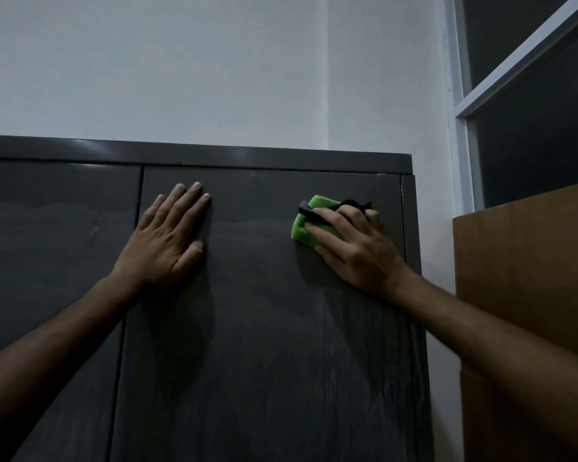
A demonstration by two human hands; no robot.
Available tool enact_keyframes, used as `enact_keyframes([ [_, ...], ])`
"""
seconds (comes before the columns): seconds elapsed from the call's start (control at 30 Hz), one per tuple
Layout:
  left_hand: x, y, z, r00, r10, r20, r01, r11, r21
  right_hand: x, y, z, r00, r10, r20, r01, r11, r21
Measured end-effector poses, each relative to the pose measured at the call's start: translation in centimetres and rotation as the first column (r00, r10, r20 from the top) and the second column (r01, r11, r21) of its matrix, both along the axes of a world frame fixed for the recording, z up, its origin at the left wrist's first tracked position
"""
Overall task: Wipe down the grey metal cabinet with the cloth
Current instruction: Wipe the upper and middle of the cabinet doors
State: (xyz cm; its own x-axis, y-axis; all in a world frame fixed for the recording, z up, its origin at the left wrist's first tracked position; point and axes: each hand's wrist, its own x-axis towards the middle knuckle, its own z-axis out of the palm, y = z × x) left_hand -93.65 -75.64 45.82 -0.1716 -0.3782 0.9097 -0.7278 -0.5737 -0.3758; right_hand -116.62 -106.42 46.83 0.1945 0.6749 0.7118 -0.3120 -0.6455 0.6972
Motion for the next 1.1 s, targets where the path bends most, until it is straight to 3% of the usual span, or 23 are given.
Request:
enact_keyframes([
  [0.17, 0.2, -0.1, -0.1, 1.000, -0.006, -0.004, 0.006, 1.000, 0.004, -0.8, -0.8, 1.5, 0.997, -0.070, -0.016, 0.068, 0.993, -0.093],
  [0.3, 0.0, -0.1, -0.2, 1.000, -0.005, -0.019, 0.005, 1.000, 0.005, 0.5, 0.6, 0.3, 0.999, 0.036, -0.031, -0.036, 0.999, 0.005],
  [0.4, -0.1, 0.3, 0.0, 1.000, -0.004, -0.027, 0.005, 1.000, 0.028, 0.5, 0.7, -1.9, 0.982, -0.027, -0.189, -0.004, 0.987, -0.163],
  [0.5, -0.2, 0.8, 0.2, 0.999, 0.016, -0.030, -0.014, 0.998, 0.058, -0.8, 0.5, 0.7, 0.960, -0.115, -0.255, 0.038, 0.957, -0.289],
  [0.6, -0.5, 1.0, 0.4, 0.998, 0.023, -0.060, -0.018, 0.996, 0.085, -0.2, 2.5, 3.0, 0.993, -0.008, -0.116, 0.001, 0.998, -0.060],
  [0.67, -0.9, 1.3, 0.3, 0.997, 0.011, -0.071, -0.005, 0.996, 0.087, 1.8, 4.0, 1.1, 0.993, 0.089, -0.074, -0.085, 0.995, 0.044],
  [0.77, -0.8, 2.3, -0.7, 0.999, -0.009, -0.038, 0.011, 0.998, 0.058, 2.6, 4.5, -1.1, 0.954, 0.023, -0.299, -0.081, 0.980, -0.183],
  [0.83, -0.1, 3.4, -1.5, 0.999, -0.005, -0.033, 0.006, 0.999, 0.050, 2.1, 4.3, 0.7, 0.949, -0.027, -0.314, -0.059, 0.963, -0.261],
  [0.87, 0.3, 4.0, -1.8, 0.999, 0.003, -0.046, -0.001, 0.999, 0.045, 1.9, 4.4, 1.9, 0.965, -0.007, -0.263, -0.053, 0.974, -0.222],
  [0.93, 1.1, 5.0, -2.4, 0.997, 0.023, -0.067, -0.020, 0.999, 0.036, 2.4, 5.2, 3.2, 0.991, 0.074, -0.114, -0.074, 0.997, 0.005],
  [1.0, 1.6, 5.7, -2.8, 0.997, 0.032, -0.067, -0.030, 0.999, 0.026, 4.0, 6.5, 1.5, 0.991, 0.126, -0.038, -0.121, 0.986, 0.113],
  [1.1, 2.2, 6.2, -2.9, 0.998, 0.034, -0.051, -0.033, 0.999, 0.020, 5.1, 7.3, -1.5, 0.958, 0.044, -0.282, -0.087, 0.986, -0.142],
])
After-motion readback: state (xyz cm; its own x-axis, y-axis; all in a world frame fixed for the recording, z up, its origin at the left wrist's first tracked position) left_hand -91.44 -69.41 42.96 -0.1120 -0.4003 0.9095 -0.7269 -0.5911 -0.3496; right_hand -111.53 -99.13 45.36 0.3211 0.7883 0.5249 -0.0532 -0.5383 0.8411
